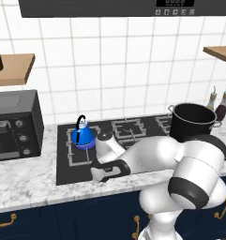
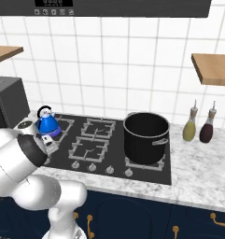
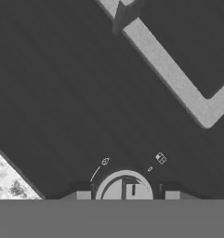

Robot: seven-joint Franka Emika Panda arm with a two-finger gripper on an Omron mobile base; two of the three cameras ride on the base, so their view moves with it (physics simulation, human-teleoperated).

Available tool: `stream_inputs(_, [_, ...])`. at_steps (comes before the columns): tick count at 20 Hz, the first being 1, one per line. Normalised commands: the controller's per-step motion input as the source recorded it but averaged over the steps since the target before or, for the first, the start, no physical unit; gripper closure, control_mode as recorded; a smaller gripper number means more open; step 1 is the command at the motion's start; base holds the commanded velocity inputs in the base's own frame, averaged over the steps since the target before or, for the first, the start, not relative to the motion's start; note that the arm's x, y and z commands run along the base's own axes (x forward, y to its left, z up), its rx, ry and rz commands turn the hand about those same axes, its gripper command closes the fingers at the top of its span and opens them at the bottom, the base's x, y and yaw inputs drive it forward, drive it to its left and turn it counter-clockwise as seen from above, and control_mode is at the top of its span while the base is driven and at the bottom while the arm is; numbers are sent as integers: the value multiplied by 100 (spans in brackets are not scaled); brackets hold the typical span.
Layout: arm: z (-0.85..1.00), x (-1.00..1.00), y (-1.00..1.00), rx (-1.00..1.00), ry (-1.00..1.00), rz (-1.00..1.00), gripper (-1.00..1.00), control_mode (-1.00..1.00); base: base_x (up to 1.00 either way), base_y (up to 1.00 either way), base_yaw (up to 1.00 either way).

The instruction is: Pick the kettle from the counter and place it on a stove burner. Then turn the burner on.

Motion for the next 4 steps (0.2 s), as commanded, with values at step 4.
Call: stream_inputs(4, [18,0,0,0,-5,0,-100,-100,0,0,0])
